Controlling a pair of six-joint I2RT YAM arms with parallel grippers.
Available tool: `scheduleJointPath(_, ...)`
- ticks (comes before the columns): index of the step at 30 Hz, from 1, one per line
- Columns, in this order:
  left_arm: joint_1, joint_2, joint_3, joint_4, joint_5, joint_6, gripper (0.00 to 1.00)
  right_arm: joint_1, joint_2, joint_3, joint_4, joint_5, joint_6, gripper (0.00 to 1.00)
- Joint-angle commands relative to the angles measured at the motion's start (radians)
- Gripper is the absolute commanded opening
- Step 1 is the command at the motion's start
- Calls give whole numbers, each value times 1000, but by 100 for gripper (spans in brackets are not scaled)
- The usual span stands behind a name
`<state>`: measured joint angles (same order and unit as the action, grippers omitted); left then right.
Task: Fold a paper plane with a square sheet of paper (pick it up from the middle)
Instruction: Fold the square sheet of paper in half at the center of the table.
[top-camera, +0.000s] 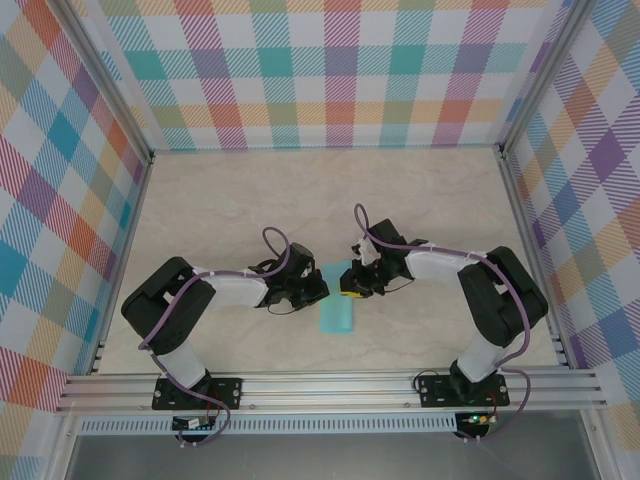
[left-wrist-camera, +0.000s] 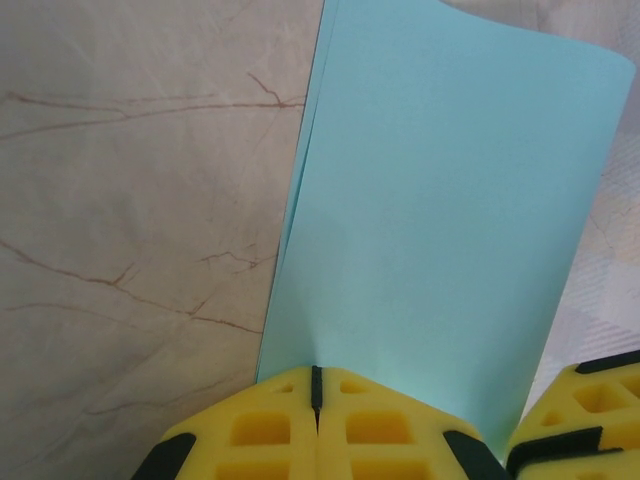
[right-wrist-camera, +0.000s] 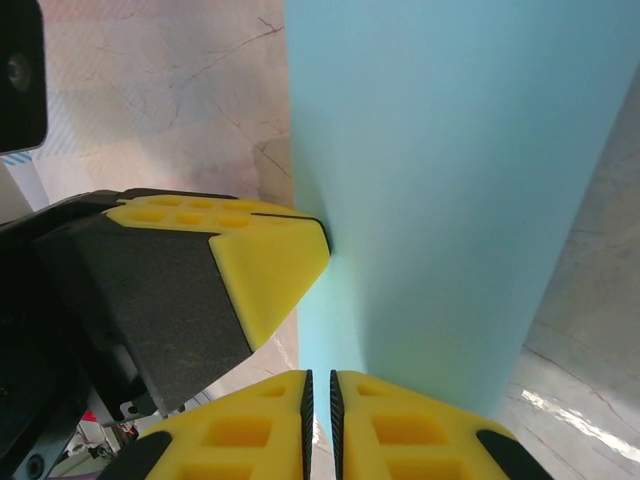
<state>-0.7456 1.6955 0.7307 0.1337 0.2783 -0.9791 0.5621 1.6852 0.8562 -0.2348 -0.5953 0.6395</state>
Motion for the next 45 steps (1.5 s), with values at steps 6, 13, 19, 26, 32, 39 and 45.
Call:
scheduleJointPath(6,-10,45,-17,-98,-23,23,0,-21,46,-93,40,-6,-61,16)
scheduleJointPath(13,-11,53,-19,-92,-21,21,0,-25,55,-134,66,4,-76,18)
scheduleJointPath(19,-10,51,-19,-91,-22,21,0,-25,-51,-134,73,-62,-56,19)
scheduleJointPath(26,-10,56,-14,-91,-20,21,0,-22,-79,-180,145,-127,-14,18)
scheduleJointPath(32,-11,55,-13,-92,-19,23,0,-14,-6,-206,161,-115,-34,17)
scheduleJointPath(39,-11,55,-15,-95,-20,22,0,-12,14,-223,111,-54,-78,17)
scheduleJointPath(45,-11,52,-15,-98,-22,23,0,6,-140,-226,116,-100,-61,18)
